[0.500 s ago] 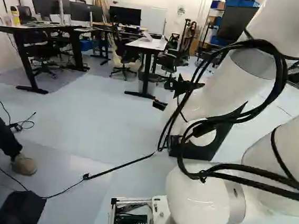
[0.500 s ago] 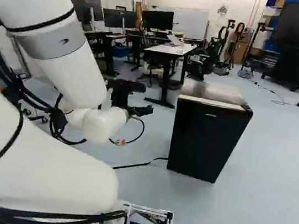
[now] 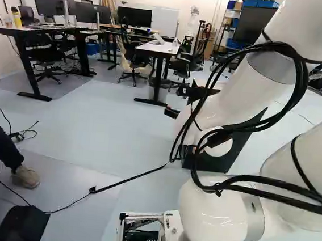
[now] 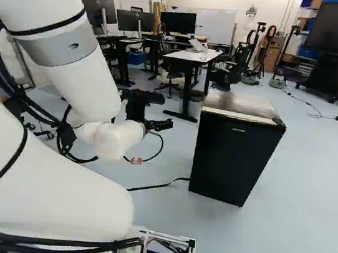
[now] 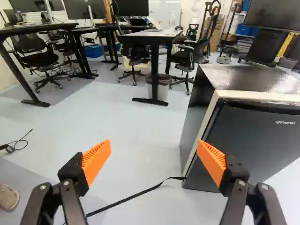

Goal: Open the fridge door

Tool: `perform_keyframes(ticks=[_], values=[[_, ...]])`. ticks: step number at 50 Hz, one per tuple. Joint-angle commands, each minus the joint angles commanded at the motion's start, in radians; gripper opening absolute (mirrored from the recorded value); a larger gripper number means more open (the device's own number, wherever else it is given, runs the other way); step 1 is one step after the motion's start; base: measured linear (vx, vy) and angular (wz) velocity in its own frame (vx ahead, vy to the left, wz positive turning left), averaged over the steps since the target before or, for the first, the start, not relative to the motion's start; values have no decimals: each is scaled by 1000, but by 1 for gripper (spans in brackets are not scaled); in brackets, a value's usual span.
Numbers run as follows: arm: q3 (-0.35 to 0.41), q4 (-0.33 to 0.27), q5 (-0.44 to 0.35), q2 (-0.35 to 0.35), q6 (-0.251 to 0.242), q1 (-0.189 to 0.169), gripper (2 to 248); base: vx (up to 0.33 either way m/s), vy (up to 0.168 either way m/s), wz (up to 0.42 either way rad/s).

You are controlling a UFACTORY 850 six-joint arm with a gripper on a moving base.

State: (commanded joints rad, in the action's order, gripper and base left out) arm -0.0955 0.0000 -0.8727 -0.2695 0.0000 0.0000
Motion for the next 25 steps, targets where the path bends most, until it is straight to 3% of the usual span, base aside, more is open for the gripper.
perform_keyframes(ticks=[25], values=[[-41, 2, 0, 48, 0, 7, 247, 0, 0, 0]])
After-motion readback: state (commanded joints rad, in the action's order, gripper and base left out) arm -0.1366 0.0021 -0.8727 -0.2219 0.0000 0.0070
